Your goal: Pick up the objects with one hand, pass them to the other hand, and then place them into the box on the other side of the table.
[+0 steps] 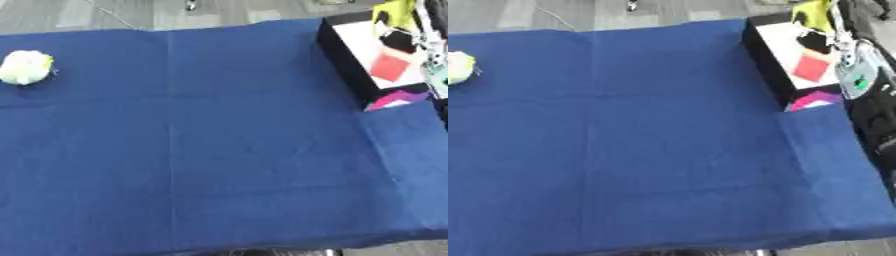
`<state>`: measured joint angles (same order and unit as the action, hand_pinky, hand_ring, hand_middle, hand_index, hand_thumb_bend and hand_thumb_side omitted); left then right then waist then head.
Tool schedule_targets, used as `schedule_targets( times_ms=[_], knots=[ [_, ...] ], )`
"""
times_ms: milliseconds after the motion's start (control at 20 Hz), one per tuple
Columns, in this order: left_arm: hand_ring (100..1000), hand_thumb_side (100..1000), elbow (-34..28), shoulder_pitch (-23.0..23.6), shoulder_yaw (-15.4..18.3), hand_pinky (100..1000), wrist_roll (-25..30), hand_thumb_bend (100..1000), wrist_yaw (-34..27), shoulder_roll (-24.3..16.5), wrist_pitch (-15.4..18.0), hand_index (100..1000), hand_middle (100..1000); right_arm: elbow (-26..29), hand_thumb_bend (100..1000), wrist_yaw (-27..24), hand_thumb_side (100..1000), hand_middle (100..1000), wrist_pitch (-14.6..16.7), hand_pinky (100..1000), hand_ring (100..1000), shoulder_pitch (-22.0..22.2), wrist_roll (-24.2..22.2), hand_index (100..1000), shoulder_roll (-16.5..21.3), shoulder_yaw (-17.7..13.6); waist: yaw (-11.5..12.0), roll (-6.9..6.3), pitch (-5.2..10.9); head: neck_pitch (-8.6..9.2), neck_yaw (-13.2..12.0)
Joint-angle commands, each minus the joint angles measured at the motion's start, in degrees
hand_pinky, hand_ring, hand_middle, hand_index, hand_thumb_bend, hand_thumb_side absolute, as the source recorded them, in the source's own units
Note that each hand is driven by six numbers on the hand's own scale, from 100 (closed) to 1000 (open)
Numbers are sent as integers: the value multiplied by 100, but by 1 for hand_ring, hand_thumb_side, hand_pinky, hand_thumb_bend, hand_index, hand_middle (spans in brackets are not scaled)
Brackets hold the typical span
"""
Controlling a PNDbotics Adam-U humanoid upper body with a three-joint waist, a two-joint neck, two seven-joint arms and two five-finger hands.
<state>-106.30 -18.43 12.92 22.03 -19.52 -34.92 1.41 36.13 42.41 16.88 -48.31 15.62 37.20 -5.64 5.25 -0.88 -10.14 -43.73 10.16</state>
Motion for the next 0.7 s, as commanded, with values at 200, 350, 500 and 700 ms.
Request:
schedule_targets(
  times_ms=[200,350,500,700],
  knots=[
    [651,1000,-113,29,129,779,-31,110,71,-74,-65,794,616,150,100,154,710,877,145,1000,1000,20,-81,1000,373,-151,-8,10,86,19,-24],
    [651,1000,-99,49,136,779,-25,109,93,-70,-78,794,615,623,100,17,639,878,205,1000,1000,94,17,1000,492,-234,-19,11,82,20,-50],
    [649,1000,-75,64,146,779,-25,106,109,-71,-88,794,614,1188,100,-55,525,889,223,1000,1000,172,79,1000,650,-284,-30,14,81,17,-86],
    [648,1000,-37,87,165,778,-25,104,132,-76,-99,794,613,1862,100,63,435,903,199,1000,1000,255,71,1000,860,-324,-53,33,95,5,-141]
  ],
)
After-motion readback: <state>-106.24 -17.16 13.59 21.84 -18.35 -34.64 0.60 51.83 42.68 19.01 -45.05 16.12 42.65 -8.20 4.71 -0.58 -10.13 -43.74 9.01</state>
